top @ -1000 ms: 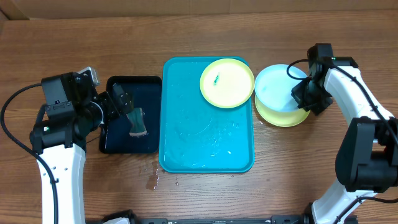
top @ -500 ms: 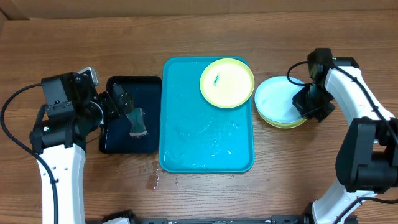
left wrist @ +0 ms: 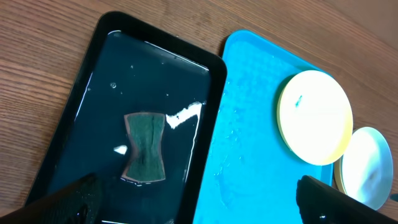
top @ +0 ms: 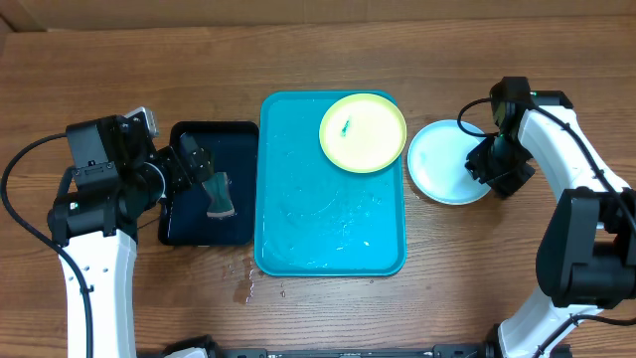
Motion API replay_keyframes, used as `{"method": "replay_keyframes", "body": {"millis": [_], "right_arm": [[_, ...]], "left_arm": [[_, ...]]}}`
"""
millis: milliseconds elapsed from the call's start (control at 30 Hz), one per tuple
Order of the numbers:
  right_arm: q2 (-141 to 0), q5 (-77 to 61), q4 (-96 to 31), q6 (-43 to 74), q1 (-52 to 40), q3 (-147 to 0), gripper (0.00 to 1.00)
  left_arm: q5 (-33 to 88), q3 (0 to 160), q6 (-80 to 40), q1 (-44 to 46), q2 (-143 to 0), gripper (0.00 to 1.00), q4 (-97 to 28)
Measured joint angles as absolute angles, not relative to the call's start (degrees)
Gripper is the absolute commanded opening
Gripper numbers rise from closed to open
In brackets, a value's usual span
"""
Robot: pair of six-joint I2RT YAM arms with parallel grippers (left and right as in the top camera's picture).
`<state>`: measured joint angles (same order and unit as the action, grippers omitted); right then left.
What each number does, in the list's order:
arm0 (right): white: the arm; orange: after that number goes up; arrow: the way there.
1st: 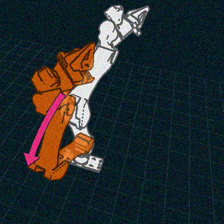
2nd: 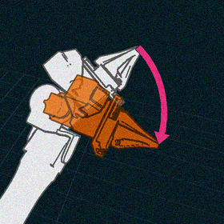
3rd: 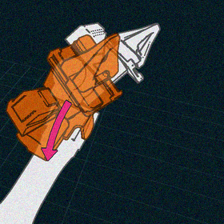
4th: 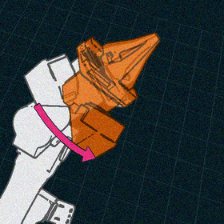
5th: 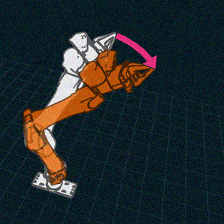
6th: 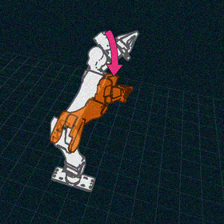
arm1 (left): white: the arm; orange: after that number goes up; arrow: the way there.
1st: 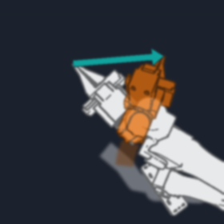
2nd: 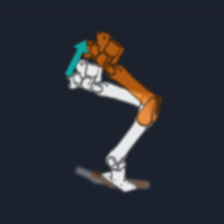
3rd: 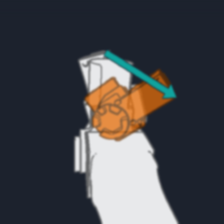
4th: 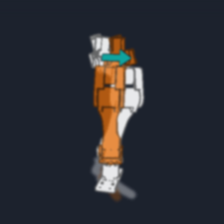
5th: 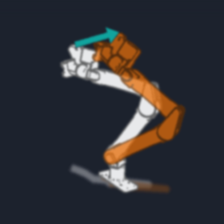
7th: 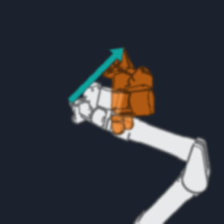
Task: Clean dirty plates on tray and stack at the side
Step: 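Move the right gripper left and grasp the yellow plate's rim on the tray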
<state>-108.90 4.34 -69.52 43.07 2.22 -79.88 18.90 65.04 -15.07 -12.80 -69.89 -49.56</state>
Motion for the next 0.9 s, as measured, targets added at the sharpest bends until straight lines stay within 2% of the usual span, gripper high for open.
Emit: {"method": "replay_keyframes", "body": {"millis": [133, 367, 500, 633, 700, 900], "right_arm": [[-108.9, 4.3, -69.5, 43.1, 2.2, -79.9, 0.85], [-108.9, 4.0, -66.7, 42.9, 1.0, -79.9, 0.85], [-108.9, 3.5, -61.3, 41.6, -2.8, -79.9, 0.68], [-108.9, 3.1, -55.6, 40.7, -7.7, -79.8, 0.63], [-108.9, 2.8, -51.9, 40.2, -10.5, -79.8, 0.57], [-108.9, 2.8, -44.4, 36.9, -15.9, -79.8, 0.47]], "left_arm": [[18.9, 65.0, -15.1, -12.8, -69.9, 1.0, -49.6], [18.9, 65.0, -15.1, -12.8, -69.9, 1.0, -49.6], [18.9, 65.0, -15.1, -12.8, -69.9, 1.0, -49.5], [18.9, 65.0, -15.1, -12.8, -69.9, 1.0, -49.5], [18.9, 65.0, -15.1, -12.8, -69.9, 1.0, -49.5], [18.9, 65.0, -15.1, -12.8, -69.9, 1.0, -49.6]]}}
